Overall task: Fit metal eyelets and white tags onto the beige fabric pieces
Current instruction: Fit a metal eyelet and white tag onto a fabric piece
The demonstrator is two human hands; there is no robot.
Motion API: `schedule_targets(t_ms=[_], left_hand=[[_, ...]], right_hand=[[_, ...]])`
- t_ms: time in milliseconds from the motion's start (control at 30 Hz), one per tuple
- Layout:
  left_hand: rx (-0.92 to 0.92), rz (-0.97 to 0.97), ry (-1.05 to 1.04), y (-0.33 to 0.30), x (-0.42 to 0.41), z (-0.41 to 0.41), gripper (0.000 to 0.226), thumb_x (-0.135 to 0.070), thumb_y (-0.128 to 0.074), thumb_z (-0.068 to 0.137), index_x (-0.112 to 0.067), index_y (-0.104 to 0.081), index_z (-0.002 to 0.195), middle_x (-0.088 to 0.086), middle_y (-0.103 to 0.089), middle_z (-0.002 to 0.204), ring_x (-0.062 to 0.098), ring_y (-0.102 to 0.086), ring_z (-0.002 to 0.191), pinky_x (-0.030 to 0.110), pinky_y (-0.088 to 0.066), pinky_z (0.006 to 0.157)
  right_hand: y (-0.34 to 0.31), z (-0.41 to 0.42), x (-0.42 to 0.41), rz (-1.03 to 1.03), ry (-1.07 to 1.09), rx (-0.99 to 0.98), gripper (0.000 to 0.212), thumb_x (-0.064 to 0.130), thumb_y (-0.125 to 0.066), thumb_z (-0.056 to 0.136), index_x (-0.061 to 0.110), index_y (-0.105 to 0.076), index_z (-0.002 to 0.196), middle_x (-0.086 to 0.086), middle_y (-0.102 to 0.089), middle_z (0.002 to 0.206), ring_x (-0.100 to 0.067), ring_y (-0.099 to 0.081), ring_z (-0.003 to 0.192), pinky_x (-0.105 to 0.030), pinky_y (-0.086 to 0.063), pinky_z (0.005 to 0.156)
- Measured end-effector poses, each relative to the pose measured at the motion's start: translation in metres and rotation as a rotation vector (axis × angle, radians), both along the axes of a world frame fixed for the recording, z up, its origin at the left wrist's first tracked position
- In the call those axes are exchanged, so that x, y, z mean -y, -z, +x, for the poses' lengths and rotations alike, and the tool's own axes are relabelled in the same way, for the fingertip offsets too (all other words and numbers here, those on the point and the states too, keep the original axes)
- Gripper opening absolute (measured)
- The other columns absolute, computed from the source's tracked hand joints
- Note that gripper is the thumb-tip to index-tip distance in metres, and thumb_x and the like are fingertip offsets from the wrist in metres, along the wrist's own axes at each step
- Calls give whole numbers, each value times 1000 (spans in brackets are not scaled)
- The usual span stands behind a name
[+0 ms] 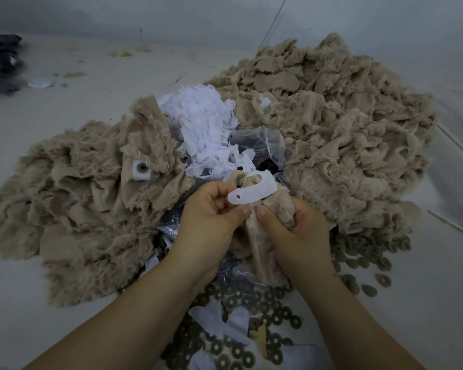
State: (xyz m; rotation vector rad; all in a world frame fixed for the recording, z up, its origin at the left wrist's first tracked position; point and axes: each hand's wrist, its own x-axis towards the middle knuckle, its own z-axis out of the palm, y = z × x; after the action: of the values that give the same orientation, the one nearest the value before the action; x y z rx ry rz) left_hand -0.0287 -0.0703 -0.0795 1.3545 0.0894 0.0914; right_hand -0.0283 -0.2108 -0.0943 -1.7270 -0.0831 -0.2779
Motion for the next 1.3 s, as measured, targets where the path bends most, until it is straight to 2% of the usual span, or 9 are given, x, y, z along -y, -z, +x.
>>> schedule_targets(t_ms=[167,467,567,700,833,933,1033,1167,1300], left_hand=[[-11,-25,11,2,1,0,22,9,-67,85,-12,-67,90,14,-75,90,28,-69,86,41,-57,81],[-32,-88,-7,0,-1,1,18,8,-67,85,-8,-66,94,17,-73,86,28,-68,79,39,-58,75],[-27,-108,-17,0,-2,2,18,7,-66,86,-10,-67,90,14,-73,82,23,-67,73,34,-57,69],[-16,-167,-24,1,-3,4,17,7,-63,89,-8,-68,96,11,-76,92,21,-72,83,26,-57,72],[1,-197,-24,1,-5,5,18,7,-63,88,-8,-69,97,11,-76,94,23,-73,88,26,-57,73],[16,-203,-6,0,-7,4,19,6,-70,83,-11,-70,92,14,-74,92,23,-72,84,27,-57,72],[26,-178,-4,0,-6,3,21,2,-77,75,-12,-71,89,18,-72,94,26,-69,85,31,-59,76],[27,-166,-1,-1,-5,1,24,-3,-78,67,-10,-68,88,13,-75,91,22,-71,83,27,-58,72],[32,-91,-6,-2,-4,2,22,7,-75,74,-9,-67,87,14,-74,87,21,-70,79,27,-58,69]], right_hand=[[-1,0,1,51,-16,-30,5,11,-70,89,11,-75,91,-4,-75,82,-23,-72,79,-48,-60,72],[-2,-2,-1,176,-85,-100,13,12,-69,91,25,-73,91,-1,-76,88,-20,-73,85,-31,-60,72],[-6,-2,1,216,-116,-198,16,27,-68,92,13,-75,91,-9,-75,91,-29,-71,84,-39,-59,74],[-17,2,2,752,-277,-582,43,38,-60,78,5,-78,99,-19,-74,107,-30,-73,97,-40,-60,79],[-16,4,6,966,-403,-595,50,25,-49,76,0,-66,116,-20,-69,120,-30,-69,109,-42,-53,93],[-17,5,8,960,-465,-578,47,17,-51,74,-3,-66,114,-22,-69,119,-32,-69,106,-45,-54,95],[-12,5,7,776,-419,-519,31,15,-60,82,-1,-72,106,-23,-72,108,-27,-73,92,-37,-61,80],[-6,3,5,567,-333,-393,25,19,-66,76,14,-80,97,-16,-74,107,-31,-71,102,-40,-59,88],[-5,4,6,560,-298,-348,27,16,-68,75,9,-78,99,-18,-74,107,-32,-71,102,-39,-60,86]])
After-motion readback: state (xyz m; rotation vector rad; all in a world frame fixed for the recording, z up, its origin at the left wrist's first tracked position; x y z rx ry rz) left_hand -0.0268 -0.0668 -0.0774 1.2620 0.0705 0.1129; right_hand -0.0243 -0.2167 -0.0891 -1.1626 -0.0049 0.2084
